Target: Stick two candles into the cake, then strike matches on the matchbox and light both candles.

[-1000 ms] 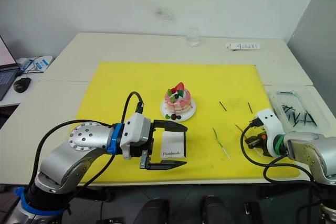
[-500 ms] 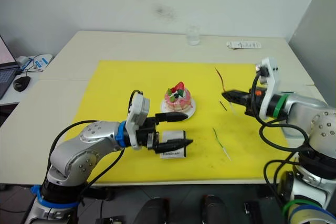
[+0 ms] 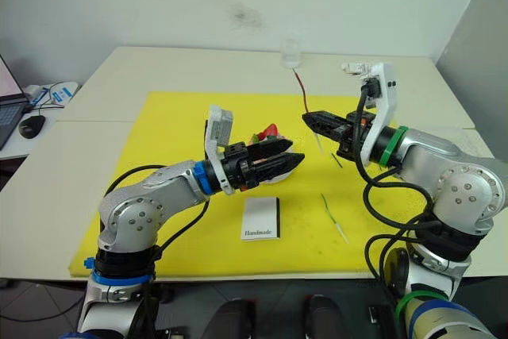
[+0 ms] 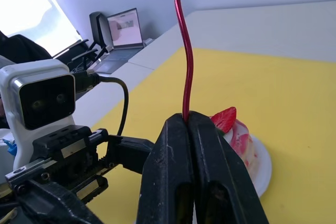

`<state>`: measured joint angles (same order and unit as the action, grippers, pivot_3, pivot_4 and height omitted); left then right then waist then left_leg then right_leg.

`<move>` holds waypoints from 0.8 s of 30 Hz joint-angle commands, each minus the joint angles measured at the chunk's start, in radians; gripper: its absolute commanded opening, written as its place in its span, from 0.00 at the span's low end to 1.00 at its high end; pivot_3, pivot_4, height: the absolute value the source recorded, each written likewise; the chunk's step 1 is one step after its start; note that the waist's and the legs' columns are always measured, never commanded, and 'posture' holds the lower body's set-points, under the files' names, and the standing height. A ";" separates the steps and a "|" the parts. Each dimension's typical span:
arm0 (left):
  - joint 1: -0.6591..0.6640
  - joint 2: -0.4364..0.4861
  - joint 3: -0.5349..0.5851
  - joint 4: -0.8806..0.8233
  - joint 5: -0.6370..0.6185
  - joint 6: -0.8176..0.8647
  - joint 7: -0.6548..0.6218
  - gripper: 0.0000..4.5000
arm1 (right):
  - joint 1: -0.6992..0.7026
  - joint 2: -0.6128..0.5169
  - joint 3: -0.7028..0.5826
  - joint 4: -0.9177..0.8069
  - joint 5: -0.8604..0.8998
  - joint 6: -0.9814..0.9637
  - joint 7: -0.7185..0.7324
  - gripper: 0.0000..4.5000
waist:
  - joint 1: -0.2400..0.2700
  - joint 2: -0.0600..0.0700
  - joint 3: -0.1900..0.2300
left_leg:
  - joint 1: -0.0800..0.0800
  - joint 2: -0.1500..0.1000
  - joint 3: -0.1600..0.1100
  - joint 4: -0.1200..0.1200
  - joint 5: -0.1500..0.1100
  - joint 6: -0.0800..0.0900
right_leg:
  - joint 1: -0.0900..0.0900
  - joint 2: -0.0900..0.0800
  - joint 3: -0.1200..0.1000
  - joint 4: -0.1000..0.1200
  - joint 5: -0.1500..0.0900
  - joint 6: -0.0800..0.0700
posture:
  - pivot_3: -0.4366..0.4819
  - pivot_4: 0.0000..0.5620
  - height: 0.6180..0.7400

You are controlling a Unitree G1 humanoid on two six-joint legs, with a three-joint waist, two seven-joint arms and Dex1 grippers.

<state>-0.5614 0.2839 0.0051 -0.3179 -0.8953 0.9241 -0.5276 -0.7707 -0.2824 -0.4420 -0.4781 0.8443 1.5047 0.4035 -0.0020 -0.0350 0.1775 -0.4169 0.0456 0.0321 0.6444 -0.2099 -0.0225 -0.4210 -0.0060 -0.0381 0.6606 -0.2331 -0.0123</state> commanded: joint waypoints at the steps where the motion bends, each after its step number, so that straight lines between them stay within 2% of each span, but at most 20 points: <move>1: -0.039 -0.033 0.022 0.002 -0.018 -0.022 0.021 0.70 | -0.004 -0.006 0.008 -0.039 0.034 -0.050 -0.012 0.00 | 0.000 0.000 0.000 | 0.000 0.000 0.000 0.000 0.000 0.000 | 0.000 0.000 0.000 0.000 0.000 0.000 | 0.48 0.27 1.00; 3: -0.051 -0.034 0.022 0.004 -0.018 -0.021 0.016 0.62 | 0.000 -0.012 0.020 -0.034 0.040 -0.067 -0.015 0.00 | 0.000 0.000 0.000 | 0.000 0.000 0.000 0.000 0.000 0.000 | 0.000 0.000 0.001 0.000 0.000 0.000 | 0.48 0.27 1.00; 6: -0.066 -0.034 0.018 0.006 -0.017 -0.009 0.025 0.43 | 0.006 -0.025 0.037 -0.024 0.048 -0.089 -0.017 0.00 | 0.000 0.000 0.000 | 0.000 0.000 0.000 0.000 0.000 0.000 | 0.000 0.001 0.001 -0.001 0.000 -0.001 | 0.48 0.27 1.00; 24: -0.073 -0.071 -0.002 0.021 0.042 -0.075 0.025 0.43 | 0.016 -0.053 0.085 -0.020 0.131 -0.129 -0.068 0.00 | 0.000 0.000 0.000 | 0.000 0.001 0.000 -0.001 0.000 0.000 | 0.000 0.001 0.001 -0.001 -0.001 -0.001 | 0.48 0.27 1.00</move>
<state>-0.6104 0.2230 0.0050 -0.2760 -0.8534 0.8769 -0.4995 -0.7553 -0.3272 -0.3522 -0.4818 0.9475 1.4001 0.3405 -0.0021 -0.0349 0.1775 -0.4174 0.0463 0.0323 0.6436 -0.2100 -0.0225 -0.4214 -0.0046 -0.0372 0.6592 -0.2340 -0.0137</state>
